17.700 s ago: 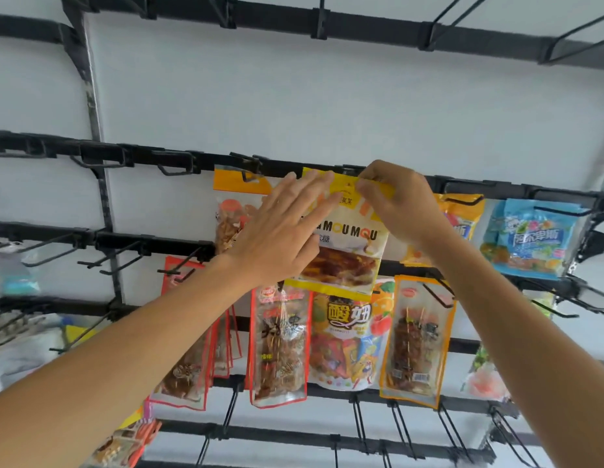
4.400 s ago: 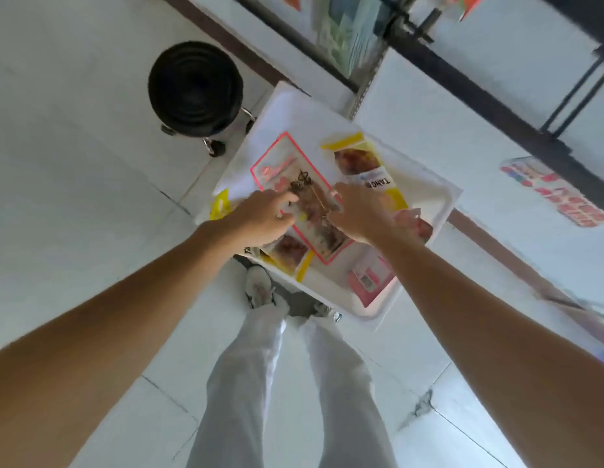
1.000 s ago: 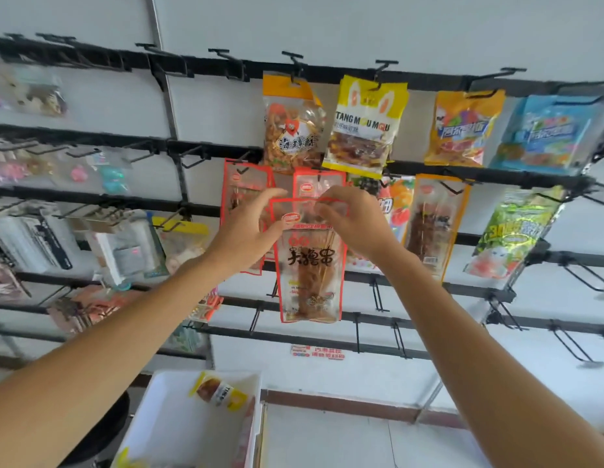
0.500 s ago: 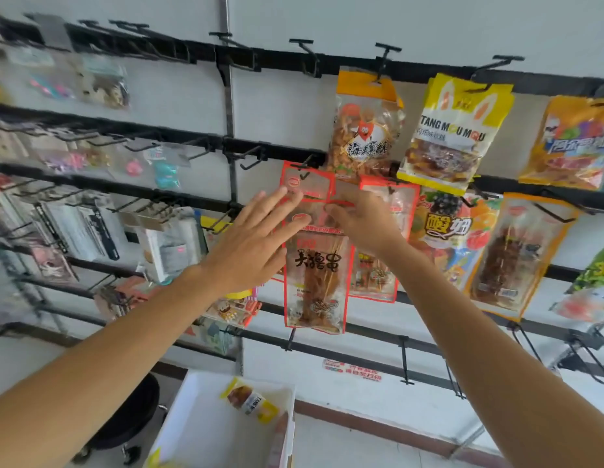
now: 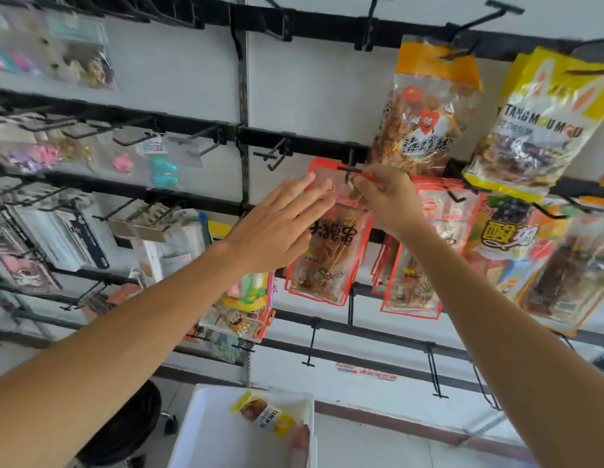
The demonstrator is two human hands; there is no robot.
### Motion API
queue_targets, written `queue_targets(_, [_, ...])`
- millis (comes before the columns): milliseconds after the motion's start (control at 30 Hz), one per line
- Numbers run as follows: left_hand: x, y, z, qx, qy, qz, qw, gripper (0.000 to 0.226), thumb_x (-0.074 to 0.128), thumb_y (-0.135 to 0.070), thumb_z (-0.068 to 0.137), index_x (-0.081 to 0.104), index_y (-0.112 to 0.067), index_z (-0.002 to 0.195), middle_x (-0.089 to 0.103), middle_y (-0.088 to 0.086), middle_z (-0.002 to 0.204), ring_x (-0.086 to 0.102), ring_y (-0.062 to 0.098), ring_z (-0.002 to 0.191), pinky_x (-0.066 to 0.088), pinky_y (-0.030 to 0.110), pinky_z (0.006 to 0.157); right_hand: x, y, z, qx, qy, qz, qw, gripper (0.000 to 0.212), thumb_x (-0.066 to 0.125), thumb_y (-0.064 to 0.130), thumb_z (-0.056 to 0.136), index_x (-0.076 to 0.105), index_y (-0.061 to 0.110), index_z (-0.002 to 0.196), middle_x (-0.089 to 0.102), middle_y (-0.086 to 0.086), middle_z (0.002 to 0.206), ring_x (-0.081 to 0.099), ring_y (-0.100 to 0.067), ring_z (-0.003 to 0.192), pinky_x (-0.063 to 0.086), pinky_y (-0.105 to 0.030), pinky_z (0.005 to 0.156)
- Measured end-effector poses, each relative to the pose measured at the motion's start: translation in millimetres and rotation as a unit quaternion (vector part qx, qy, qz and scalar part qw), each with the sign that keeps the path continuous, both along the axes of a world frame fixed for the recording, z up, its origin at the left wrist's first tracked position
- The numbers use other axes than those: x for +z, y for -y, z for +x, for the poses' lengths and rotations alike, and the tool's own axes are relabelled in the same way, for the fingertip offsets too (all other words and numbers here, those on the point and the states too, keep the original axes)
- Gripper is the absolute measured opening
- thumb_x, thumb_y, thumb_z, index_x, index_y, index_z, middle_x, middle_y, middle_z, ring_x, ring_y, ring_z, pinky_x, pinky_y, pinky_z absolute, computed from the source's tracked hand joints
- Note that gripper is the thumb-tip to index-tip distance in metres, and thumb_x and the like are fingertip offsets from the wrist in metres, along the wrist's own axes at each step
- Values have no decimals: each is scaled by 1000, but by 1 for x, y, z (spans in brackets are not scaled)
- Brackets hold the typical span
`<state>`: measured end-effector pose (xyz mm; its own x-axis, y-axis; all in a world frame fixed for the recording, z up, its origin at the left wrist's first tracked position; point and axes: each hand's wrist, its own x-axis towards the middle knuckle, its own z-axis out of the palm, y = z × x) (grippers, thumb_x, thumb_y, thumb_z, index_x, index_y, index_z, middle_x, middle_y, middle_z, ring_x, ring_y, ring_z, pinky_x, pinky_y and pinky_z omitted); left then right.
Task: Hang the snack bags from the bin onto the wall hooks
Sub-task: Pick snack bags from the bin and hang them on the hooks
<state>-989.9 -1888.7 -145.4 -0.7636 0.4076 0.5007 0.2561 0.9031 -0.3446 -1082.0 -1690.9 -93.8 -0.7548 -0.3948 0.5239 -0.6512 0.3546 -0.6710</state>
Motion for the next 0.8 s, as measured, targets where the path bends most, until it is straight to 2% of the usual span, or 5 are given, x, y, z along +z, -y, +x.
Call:
queue_targets(133, [-2,-2,-18,-1,0,1,1000,60,34,-30,98,20,-17,155,8,8,164,4,29,151,6,49,122,-5,3,-5,6,-17,-9,1000,15,54,14,95,67,13,87,67,10,71,60,7,62,44,-9,62])
queue_targets(300, [-8,-6,-27,-3,-25,11,1000,59,39,-28,95,31,-15,152,18,14,161,17,33,147,14,52,119,-8,0,-18,29,-29,-1,999,19,55,16,94,64,15,77,63,-5,65,56,-12,60,48,-29,63])
queue_targets(400, [-11,-8,-31,-9,-49,14,999,59,44,-24,94,32,-14,150,26,18,157,22,34,144,17,52,117,-5,0,-22,42,-34,5,999,25,56,16,93,58,25,69,58,-10,62,52,-14,59,46,-32,60])
queue_targets(667, [-15,-14,-40,17,-33,12,999,61,42,-25,94,29,-14,153,35,20,151,31,35,138,27,53,111,-12,1,-22,26,-47,13,998,19,58,8,92,63,18,77,58,16,66,57,10,61,39,-6,58])
queue_targets(800, [-13,-14,-50,50,-7,1,999,56,33,-30,96,33,-16,150,31,19,153,26,36,143,23,53,113,-23,11,-35,-112,-75,21,991,12,63,32,90,62,21,92,67,11,77,64,-7,71,51,-30,65])
